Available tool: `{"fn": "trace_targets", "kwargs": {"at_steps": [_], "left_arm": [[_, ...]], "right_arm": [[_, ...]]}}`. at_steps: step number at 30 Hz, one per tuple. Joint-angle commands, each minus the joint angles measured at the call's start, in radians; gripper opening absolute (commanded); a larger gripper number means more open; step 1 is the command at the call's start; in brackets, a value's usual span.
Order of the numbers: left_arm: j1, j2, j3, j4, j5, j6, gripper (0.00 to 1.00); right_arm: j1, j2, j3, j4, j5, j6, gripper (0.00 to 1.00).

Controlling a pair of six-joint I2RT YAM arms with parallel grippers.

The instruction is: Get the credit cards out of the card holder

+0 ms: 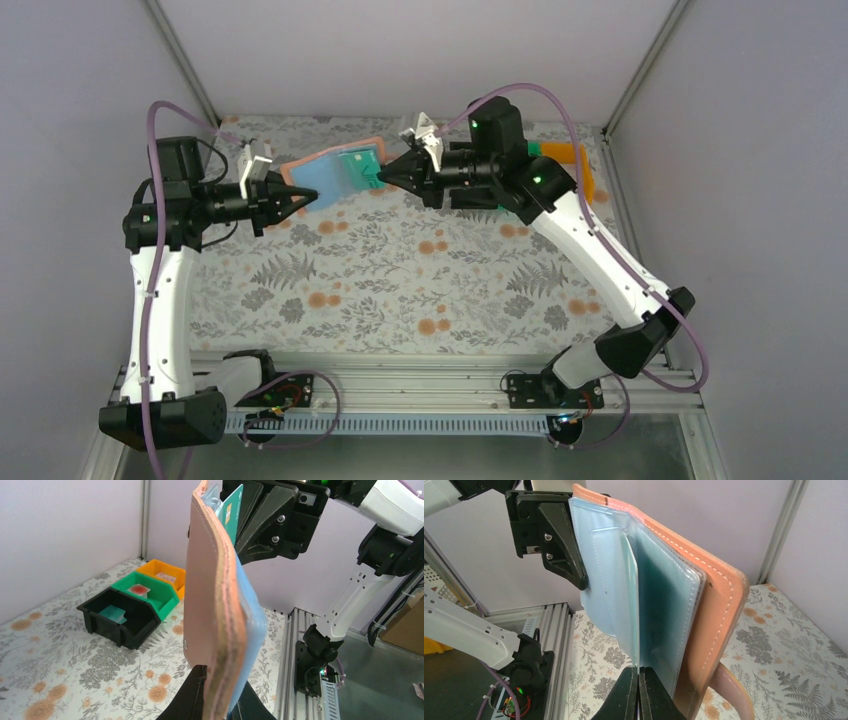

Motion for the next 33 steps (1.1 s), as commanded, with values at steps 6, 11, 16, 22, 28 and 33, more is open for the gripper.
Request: {"fn": "trace_targets", "kwargs": {"at_steps": [6, 11, 16, 22, 28, 33], "left_arm": [[0.005, -0.009, -0.034, 0.115, -0.108, -0.124, 0.02], [0.009, 0.025, -0.183, 0.279, -0.256, -0.317, 0.02], [0.008, 0.053, -0.332, 0.406, -0.266, -0.436, 0.02], [-0.010, 0.106, -0.478, 0.572, -0.190, -0.575, 0.02], [-0.018, 0.145, -0.441, 0.578, -0.225, -0.575, 0.02], [-0.018, 0.146, -0.406, 0.548, -0.243, -0.572, 0.02]], "right_arm": [[-0.083, -0.076, -0.013, -0.015, 0.132, 0.003, 0.04], [-0.176, -0.091, -0.039, -0.019, 0.140, 0.095, 0.04], [-0.235, -0.103, -0.064, -0.037, 0.187, 0.176, 0.04], [-0.322, -0.118, -0.142, -0.025, 0.212, 0.270, 0.04], [-0.519, -0.121, -0.404, 0.341, 0.127, 0.749, 0.04], [-0.472, -0.074, -0.535, 0.640, 0.317, 1.193, 0.04]]}}
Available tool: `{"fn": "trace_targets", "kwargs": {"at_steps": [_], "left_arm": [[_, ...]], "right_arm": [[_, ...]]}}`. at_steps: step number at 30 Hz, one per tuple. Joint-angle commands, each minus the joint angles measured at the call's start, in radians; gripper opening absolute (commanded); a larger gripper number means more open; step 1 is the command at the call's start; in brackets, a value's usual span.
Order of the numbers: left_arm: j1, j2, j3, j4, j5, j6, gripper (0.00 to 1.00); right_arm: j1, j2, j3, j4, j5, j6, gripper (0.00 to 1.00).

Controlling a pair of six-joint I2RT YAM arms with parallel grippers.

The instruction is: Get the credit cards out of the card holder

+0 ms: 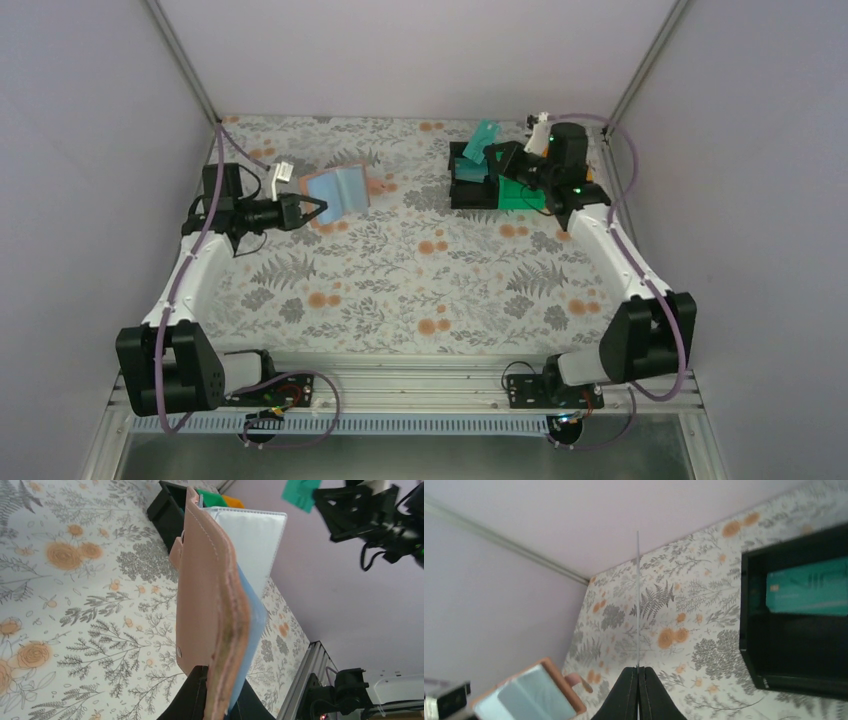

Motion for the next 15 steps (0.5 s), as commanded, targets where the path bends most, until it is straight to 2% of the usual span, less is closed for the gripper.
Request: {"fn": "trace_targets", "kwargs": {"at_steps": [1, 4, 7, 12, 15], "left_arm": [[-0.002, -0.010, 0.053, 0.019, 0.001, -0.014, 0.02], [-0.002, -0.009, 0.088, -0.012, -0.047, 0.002, 0.02], [0.002, -0.009, 0.135, -0.051, -0.089, 0.017, 0.02], [0.003, -0.010, 0.167, -0.075, -0.066, 0.017, 0.02], [0.006, -0.016, 0.177, -0.085, -0.065, 0.019, 0.02]], "right_arm": [[0.060, 0.038, -0.044, 0.297, 0.198, 0.498, 0.04], [0.076, 0.086, -0.063, 0.335, 0.313, 0.696, 0.04], [0.090, 0.152, -0.069, 0.385, 0.343, 0.875, 0.04], [0.112, 0.301, 0.037, 0.241, 0.444, 1.000, 0.04], [0.111, 0.355, 0.053, 0.236, 0.471, 1.060, 0.04]]}}
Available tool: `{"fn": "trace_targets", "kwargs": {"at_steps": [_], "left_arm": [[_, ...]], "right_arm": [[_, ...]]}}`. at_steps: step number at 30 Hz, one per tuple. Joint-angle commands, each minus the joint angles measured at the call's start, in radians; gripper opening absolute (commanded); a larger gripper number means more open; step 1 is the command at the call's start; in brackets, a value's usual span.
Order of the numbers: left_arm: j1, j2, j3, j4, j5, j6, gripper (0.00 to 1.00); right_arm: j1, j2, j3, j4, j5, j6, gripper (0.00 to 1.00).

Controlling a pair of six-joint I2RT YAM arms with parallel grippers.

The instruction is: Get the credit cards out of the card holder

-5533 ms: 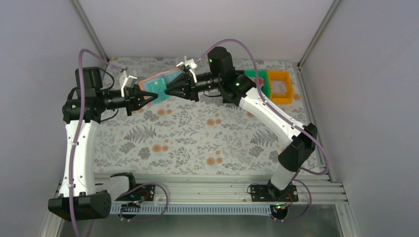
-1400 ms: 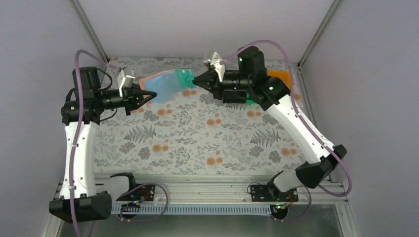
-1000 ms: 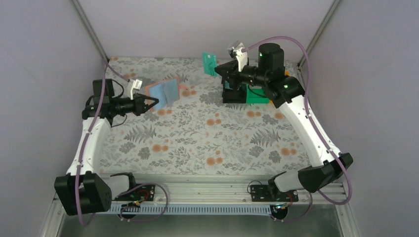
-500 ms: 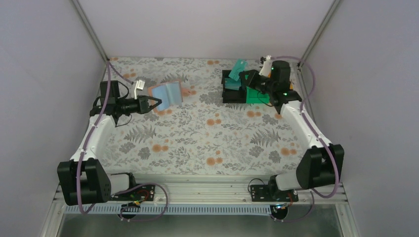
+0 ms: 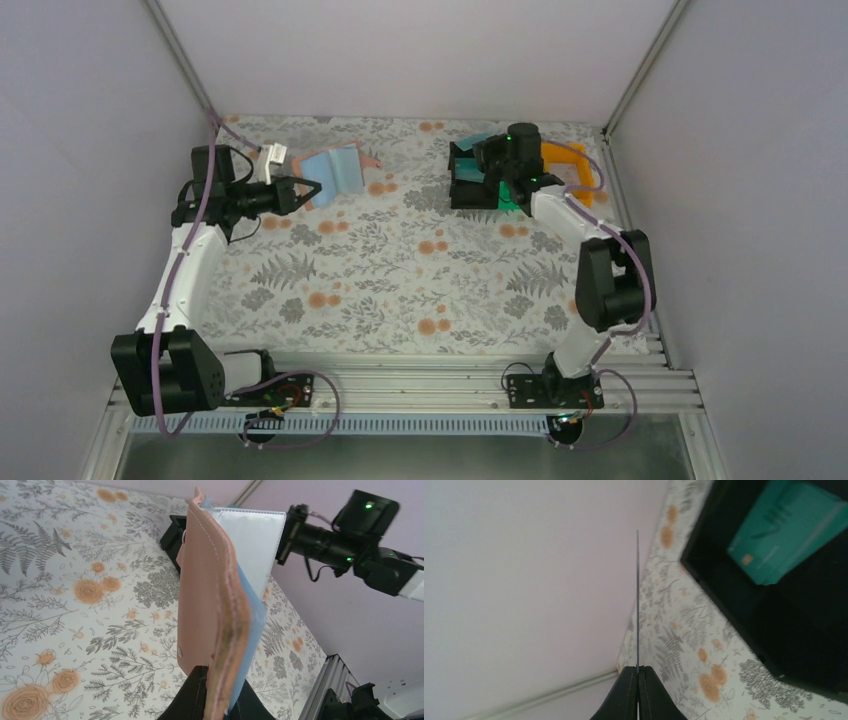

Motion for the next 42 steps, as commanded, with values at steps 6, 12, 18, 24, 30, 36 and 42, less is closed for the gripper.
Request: {"fn": "trace_targets", "kwargs": {"at_steps": [6, 12, 18, 24, 30, 36, 42], "left_arm": [[0.004, -0.016, 0.038, -0.029, 0.026, 0.009, 0.03], [0.009, -0.018, 0.039, -0.035, 0.022, 0.019, 0.03], [0.012, 0.003, 0.041, -0.036, 0.020, 0.022, 0.02], [0.014, 0.020, 0.040, -0.034, 0.018, 0.020, 0.02], [0.013, 0.026, 0.045, -0.036, 0.015, 0.025, 0.02], [0.015, 0.022, 0.045, -0.037, 0.007, 0.028, 0.02], [0.017, 0.014, 0.044, -0.037, 0.005, 0.028, 0.02]], "right_arm": [[0.001, 0.178, 0.103, -0.090, 0.156, 0.213, 0.04], [-0.001, 0.276, 0.125, -0.124, 0.123, 0.226, 0.04], [-0.006, 0.337, 0.174, -0.136, 0.175, 0.229, 0.04], [-0.005, 0.407, 0.198, -0.103, 0.146, 0.286, 0.04], [-0.009, 0.467, 0.264, -0.100, 0.143, 0.272, 0.04], [-0.014, 0.458, 0.246, -0.073, 0.144, 0.270, 0.04], [-0.021, 0.432, 0.281, -0.051, 0.136, 0.249, 0.04]]}}
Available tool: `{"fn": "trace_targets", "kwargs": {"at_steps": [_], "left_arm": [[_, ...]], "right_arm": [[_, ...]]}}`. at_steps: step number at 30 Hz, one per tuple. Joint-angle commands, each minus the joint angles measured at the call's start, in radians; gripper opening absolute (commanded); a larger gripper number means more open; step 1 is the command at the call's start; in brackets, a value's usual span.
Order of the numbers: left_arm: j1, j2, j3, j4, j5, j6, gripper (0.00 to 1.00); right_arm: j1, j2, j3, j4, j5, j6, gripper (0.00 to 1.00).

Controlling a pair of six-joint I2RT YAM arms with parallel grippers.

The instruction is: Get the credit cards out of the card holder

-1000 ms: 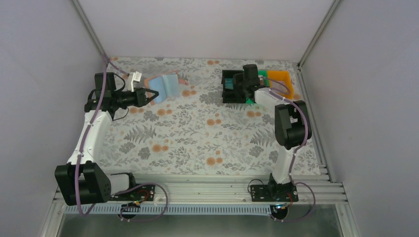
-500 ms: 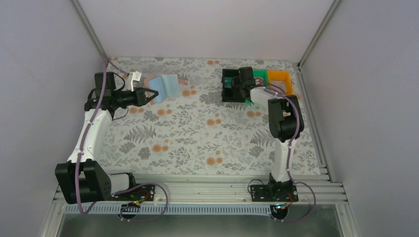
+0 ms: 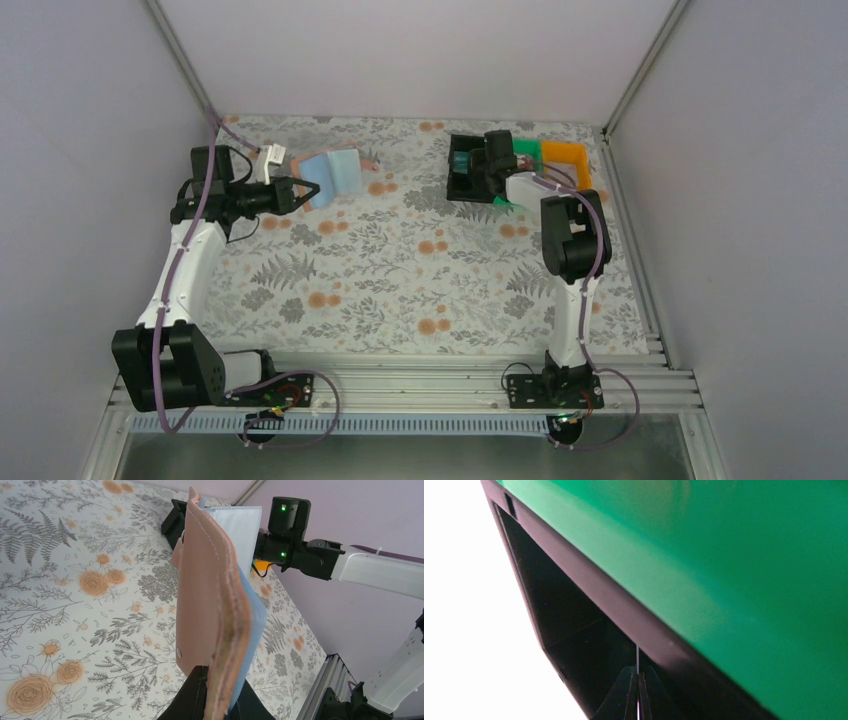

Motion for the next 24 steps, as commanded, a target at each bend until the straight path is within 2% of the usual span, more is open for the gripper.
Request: {"fn": "trace_targets", "kwargs": {"at_steps": [1, 7, 18, 24], "left_arm": [[0.007, -0.008, 0.029, 0.005, 0.006, 0.010, 0.02], [0.008, -0.006, 0.027, 0.006, 0.007, 0.011, 0.02], [0.011, -0.005, 0.022, 0.008, 0.012, 0.015, 0.02], [0.012, -0.006, 0.017, 0.012, 0.015, 0.014, 0.02]], "right_arm": [[-0.005, -0.018, 0.043, 0.009, 0.035, -0.008, 0.04], [-0.006, -0.005, 0.068, -0.011, 0.058, 0.017, 0.04], [-0.005, 0.093, 0.214, -0.124, 0.071, 0.019, 0.04], [-0.006, 0.094, 0.203, -0.128, 0.077, 0.022, 0.04]]}}
